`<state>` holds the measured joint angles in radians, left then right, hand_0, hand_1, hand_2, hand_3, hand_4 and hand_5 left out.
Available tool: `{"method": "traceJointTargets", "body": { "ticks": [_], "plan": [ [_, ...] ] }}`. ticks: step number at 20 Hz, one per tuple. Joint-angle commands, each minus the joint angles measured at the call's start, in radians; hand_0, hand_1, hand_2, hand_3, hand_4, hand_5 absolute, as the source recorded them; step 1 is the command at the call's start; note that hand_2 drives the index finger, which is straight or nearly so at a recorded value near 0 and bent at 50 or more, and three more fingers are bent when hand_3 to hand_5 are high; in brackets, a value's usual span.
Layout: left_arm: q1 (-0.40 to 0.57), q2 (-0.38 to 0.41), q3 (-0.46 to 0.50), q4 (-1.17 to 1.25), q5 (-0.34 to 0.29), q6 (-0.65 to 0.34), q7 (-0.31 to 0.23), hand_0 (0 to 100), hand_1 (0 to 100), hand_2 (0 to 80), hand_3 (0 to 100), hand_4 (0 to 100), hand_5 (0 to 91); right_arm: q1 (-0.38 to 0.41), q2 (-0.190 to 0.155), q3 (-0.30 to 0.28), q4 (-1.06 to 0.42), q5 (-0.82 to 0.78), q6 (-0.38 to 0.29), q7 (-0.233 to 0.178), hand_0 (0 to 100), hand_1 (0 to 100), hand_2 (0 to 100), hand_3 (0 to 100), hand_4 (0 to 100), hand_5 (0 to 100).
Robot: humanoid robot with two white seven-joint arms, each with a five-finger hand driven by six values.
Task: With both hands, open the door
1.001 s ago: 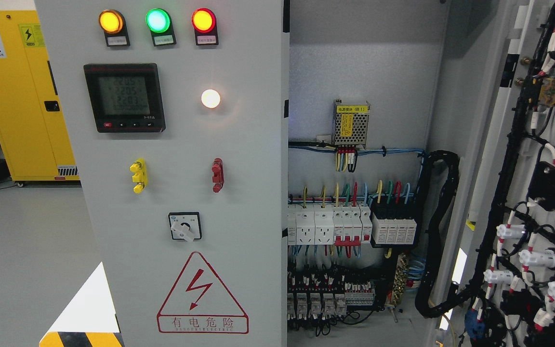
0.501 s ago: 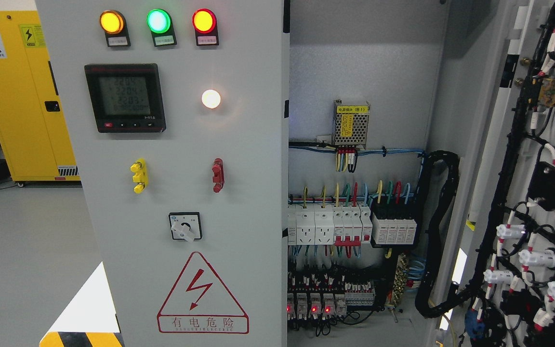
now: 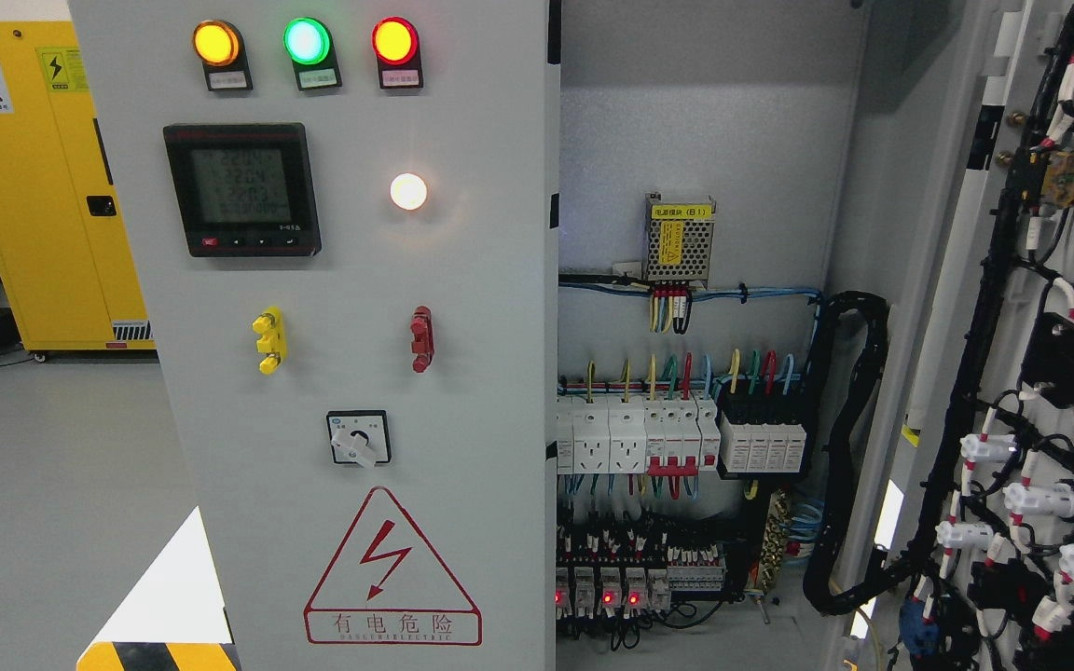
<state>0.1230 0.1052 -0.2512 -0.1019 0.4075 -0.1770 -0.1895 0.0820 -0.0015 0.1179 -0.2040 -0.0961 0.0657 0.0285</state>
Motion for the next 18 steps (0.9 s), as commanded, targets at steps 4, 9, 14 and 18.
{"method": "traceJointTargets", "body": {
  "ticks": [4,9,14,18],
  "plan": [
    [-0.005,-0.012,0.013,0.039,0.001,0.002,0.005,12,56,0.0,0,0,0.0,0.131,-0.040,-0.010,-0.716,-0.002,-0.040,-0.001,0,50,4,0,0,0],
    [-0.009,-0.018,0.012,0.039,-0.001,-0.002,0.004,12,56,0.0,0,0,0.0,0.258,-0.005,-0.004,-1.150,-0.004,-0.087,-0.002,0,50,4,0,0,0],
    [-0.009,-0.022,0.012,0.039,-0.003,-0.004,0.004,12,56,0.0,0,0,0.0,0.269,0.014,0.055,-1.397,-0.005,-0.187,-0.002,0,50,4,0,0,0],
    [-0.009,-0.024,0.012,0.039,-0.003,-0.004,0.004,12,56,0.0,0,0,0.0,0.243,0.040,0.057,-1.492,-0.004,-0.259,-0.002,0,50,4,0,0,0]
  ]
}}
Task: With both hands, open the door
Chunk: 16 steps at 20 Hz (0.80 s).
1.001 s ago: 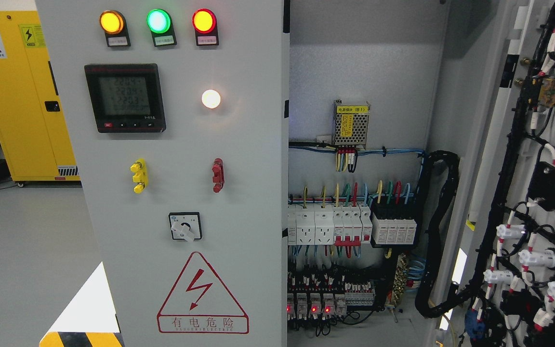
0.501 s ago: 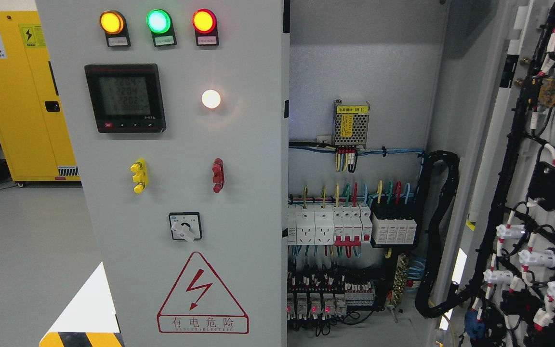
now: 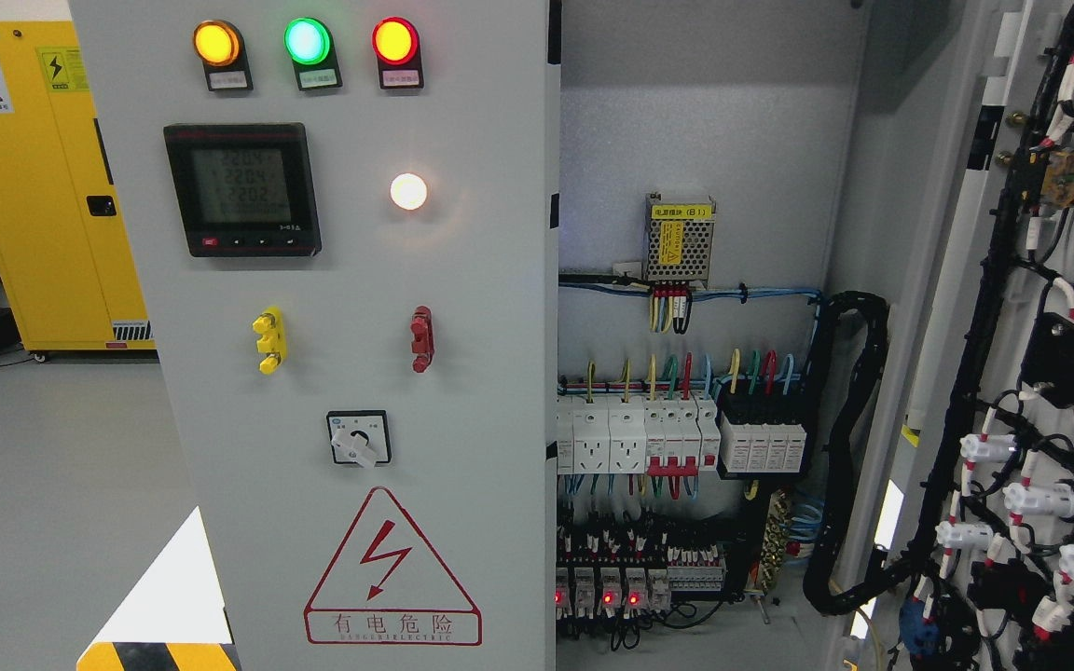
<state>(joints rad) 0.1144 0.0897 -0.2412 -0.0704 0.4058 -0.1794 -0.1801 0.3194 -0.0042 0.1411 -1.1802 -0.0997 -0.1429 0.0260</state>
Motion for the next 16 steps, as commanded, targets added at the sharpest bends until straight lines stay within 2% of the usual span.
{"method": "traceJointTargets", "body": {
  "ticks": [1,4,9,12,16],
  "plan": [
    [-0.001,-0.008,0.002,0.008,-0.001,-0.002,-0.006,12,56,0.0,0,0,0.0,-0.002,0.043,0.032,-0.524,0.000,-0.082,-0.001,0,50,4,0,0,0],
    [-0.001,-0.008,0.002,0.008,-0.001,-0.002,-0.006,12,56,0.0,0,0,0.0,-0.029,0.043,0.028,-0.550,0.000,-0.127,-0.001,0,50,4,0,0,0],
    [-0.015,-0.005,0.002,0.009,-0.001,0.000,-0.006,12,56,0.0,0,0,0.0,-0.072,0.043,0.037,-0.644,-0.002,-0.121,-0.003,0,50,4,0,0,0],
    [-0.025,0.004,0.002,0.014,-0.002,0.000,-0.006,12,56,0.0,0,0,0.0,-0.114,0.044,0.077,-0.700,-0.002,-0.119,-0.003,0,50,4,0,0,0],
    [-0.025,0.010,0.002,0.017,-0.001,0.000,-0.006,12,56,0.0,0,0,0.0,-0.166,0.038,0.090,-0.710,0.000,-0.098,-0.001,0,50,4,0,0,0]
  ]
}}
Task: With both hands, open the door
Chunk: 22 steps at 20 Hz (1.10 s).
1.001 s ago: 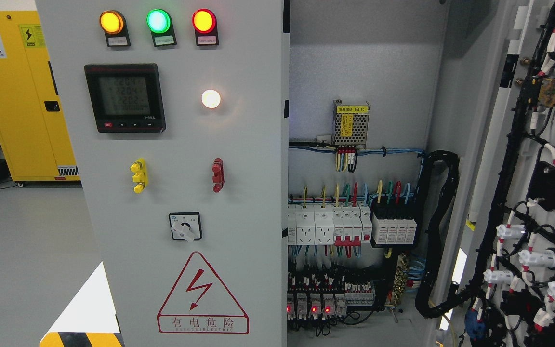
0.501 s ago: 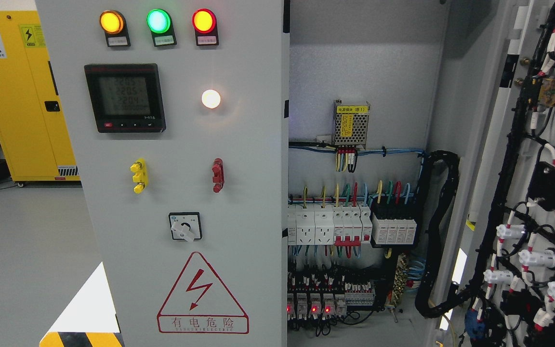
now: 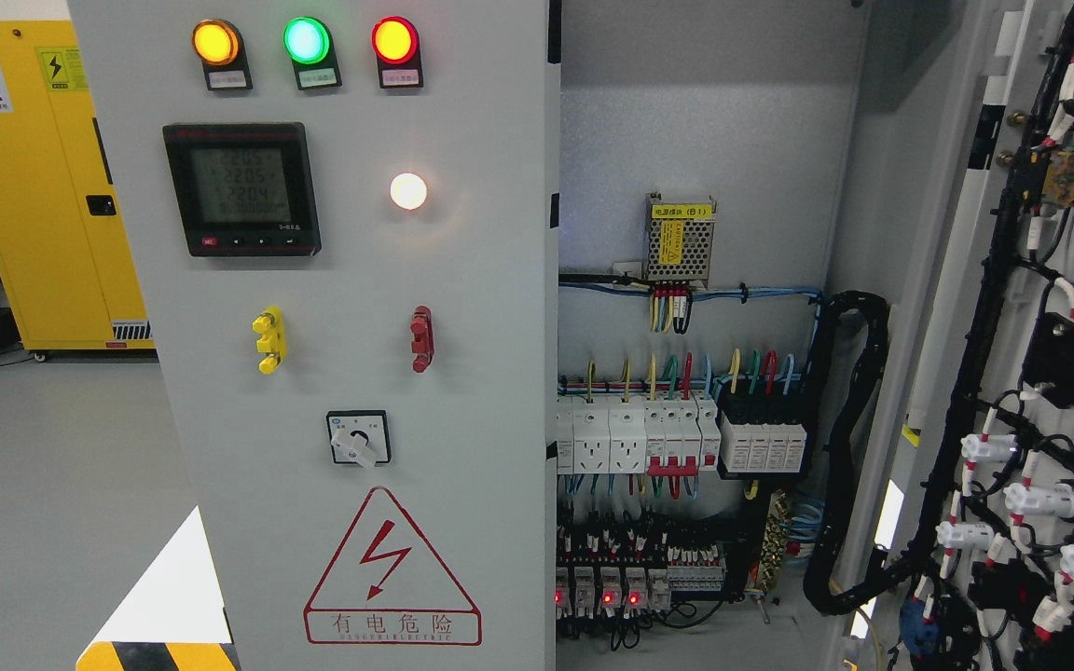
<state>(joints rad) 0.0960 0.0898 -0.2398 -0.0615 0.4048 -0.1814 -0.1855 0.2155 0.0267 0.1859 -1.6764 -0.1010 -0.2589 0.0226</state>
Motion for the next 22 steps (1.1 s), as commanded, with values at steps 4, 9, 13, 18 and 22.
{"method": "traceJointTargets", "body": {
  "ticks": [4,9,13,18,22],
  "plan": [
    [-0.007,-0.005,0.000,0.006,0.000,0.002,0.000,12,56,0.0,0,0,0.0,-0.137,0.004,0.081,-0.214,0.004,0.030,0.002,0,50,4,0,0,0],
    [-0.013,-0.002,0.002,0.003,0.002,0.002,0.000,12,56,0.0,0,0,0.0,-0.237,0.021,0.101,-0.210,0.000,0.108,0.002,0,50,4,0,0,0],
    [-0.012,-0.002,0.000,0.008,-0.001,0.000,0.000,12,56,0.0,0,0,0.0,-0.318,0.051,0.096,-0.192,-0.002,0.165,-0.007,0,50,4,0,0,0],
    [-0.012,-0.004,0.000,0.008,-0.001,0.000,0.000,12,56,0.0,0,0,0.0,-0.445,0.102,0.081,-0.155,0.003,0.239,-0.007,0,50,4,0,0,0],
    [-0.012,-0.005,0.000,0.006,-0.001,0.000,0.000,12,56,0.0,0,0,0.0,-0.501,0.105,0.058,-0.125,0.012,0.243,-0.006,0,50,4,0,0,0]
  ]
}}
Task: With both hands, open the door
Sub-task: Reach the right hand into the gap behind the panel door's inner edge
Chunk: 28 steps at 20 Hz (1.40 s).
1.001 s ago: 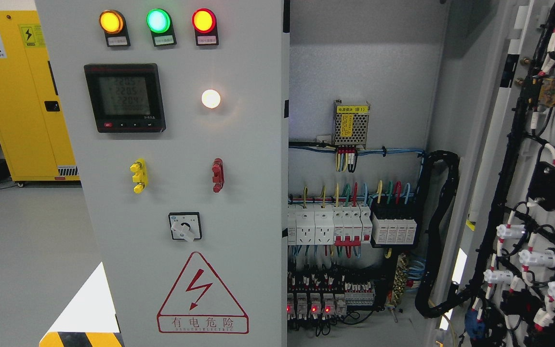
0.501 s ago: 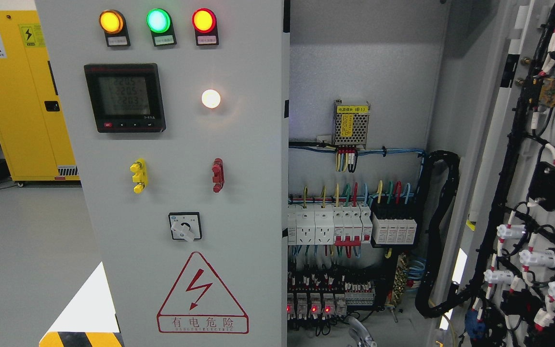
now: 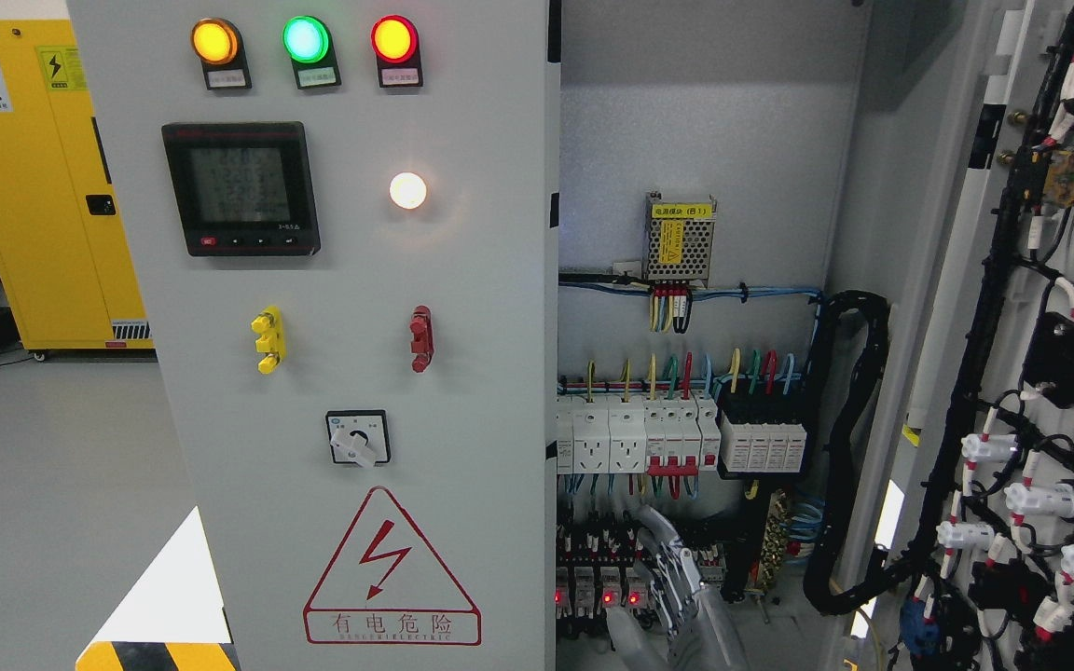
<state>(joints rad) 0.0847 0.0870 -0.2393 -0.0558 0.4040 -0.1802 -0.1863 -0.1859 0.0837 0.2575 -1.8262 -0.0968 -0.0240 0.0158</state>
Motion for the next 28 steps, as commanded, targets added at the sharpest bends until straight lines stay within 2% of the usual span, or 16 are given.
{"method": "traceJointTargets", "body": {
  "ticks": [1,4,9,13,20,23,26,28],
  "plan": [
    [0.000,-0.004,0.000,0.001,-0.001,-0.001,0.001,12,56,0.0,0,0,0.0,-0.112,0.048,-0.020,0.037,0.008,0.016,0.004,0,50,4,0,0,0],
    [-0.002,-0.004,0.002,-0.004,0.001,0.001,0.001,12,56,0.0,0,0,0.0,-0.162,0.048,-0.021,0.064,0.008,0.070,0.009,0,50,4,0,0,0],
    [-0.003,-0.021,0.000,-0.006,-0.001,0.001,0.001,12,56,0.0,0,0,0.0,-0.253,0.050,-0.043,0.146,0.008,0.084,0.009,0,50,4,0,0,0],
    [-0.005,-0.026,-0.002,-0.006,-0.001,0.001,0.001,12,56,0.0,0,0,0.0,-0.319,0.050,-0.041,0.185,0.002,0.170,0.013,0,50,4,0,0,0],
    [-0.014,-0.027,0.000,-0.006,-0.001,0.001,0.001,12,56,0.0,0,0,0.0,-0.389,0.051,-0.044,0.249,0.000,0.176,0.027,0,50,4,0,0,0],
    [-0.016,-0.036,-0.002,-0.006,-0.001,0.001,0.001,12,56,0.0,0,0,0.0,-0.440,0.050,-0.069,0.292,-0.001,0.176,0.029,0,50,4,0,0,0],
    [-0.019,-0.036,-0.002,-0.006,-0.001,0.001,0.001,12,56,0.0,0,0,0.0,-0.457,0.050,-0.070,0.309,-0.001,0.180,0.091,0,50,4,0,0,0],
    [-0.020,-0.036,-0.002,-0.006,-0.001,0.001,0.001,12,56,0.0,0,0,0.0,-0.460,0.050,-0.070,0.309,-0.004,0.211,0.104,0,50,4,0,0,0]
  ]
}}
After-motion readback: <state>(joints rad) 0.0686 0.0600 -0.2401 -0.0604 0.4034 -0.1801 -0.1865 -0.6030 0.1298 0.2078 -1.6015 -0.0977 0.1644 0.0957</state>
